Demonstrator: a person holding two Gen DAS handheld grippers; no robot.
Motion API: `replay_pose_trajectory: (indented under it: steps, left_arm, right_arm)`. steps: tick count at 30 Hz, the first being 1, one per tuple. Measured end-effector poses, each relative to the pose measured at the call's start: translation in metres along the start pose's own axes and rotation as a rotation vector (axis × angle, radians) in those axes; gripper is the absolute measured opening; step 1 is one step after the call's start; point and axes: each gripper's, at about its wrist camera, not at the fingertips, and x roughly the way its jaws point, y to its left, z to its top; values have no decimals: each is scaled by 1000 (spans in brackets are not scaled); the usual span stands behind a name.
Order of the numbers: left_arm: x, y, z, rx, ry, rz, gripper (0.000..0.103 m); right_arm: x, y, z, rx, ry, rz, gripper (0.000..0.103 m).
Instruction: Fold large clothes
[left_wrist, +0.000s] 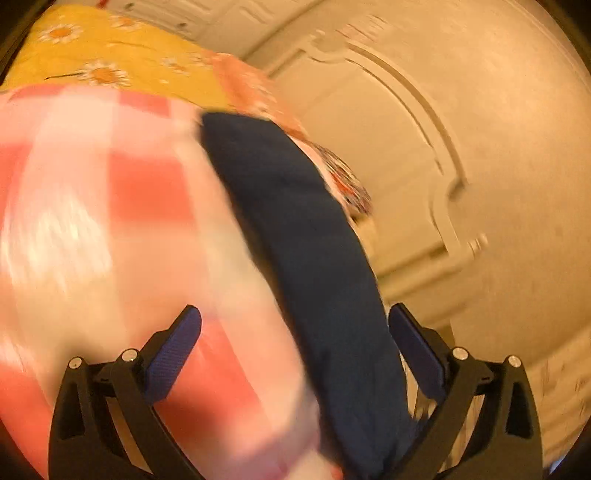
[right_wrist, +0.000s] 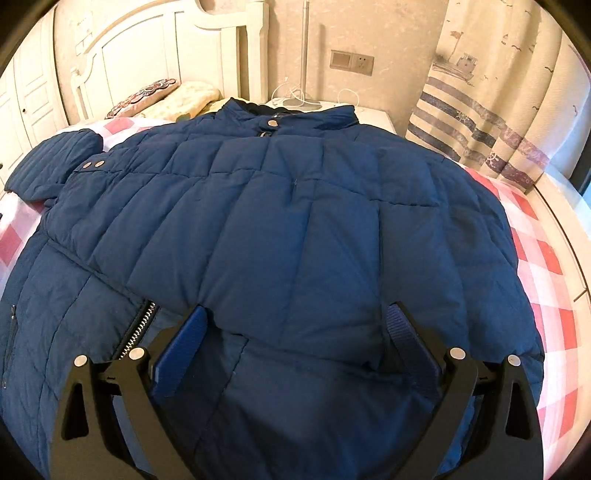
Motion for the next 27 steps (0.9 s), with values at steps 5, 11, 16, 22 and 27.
replay_pose_trajectory:
  steps: [5, 11, 16, 22, 27]
  left_arm:
    - [34, 11, 56, -84, 35, 22, 99]
    - [46, -19, 60, 41, 68, -8, 4]
    - [-17, -124, -14, 405, -18, -238, 2]
    - [-58, -223, -186, 809, 208, -510, 2]
    - [-44, -233, -328, 972, 403, -511, 3]
  right_arm:
    - [0, -3, 0, 8, -9, 10, 95]
    - [-3, -6, 0, 26, -24, 32, 95]
    - [-8, -13, -1, 70, -59, 57, 95]
    - [-12, -16, -2, 96, -82, 62, 95]
    - [-22, -29, -5, 172, -143, 62, 95]
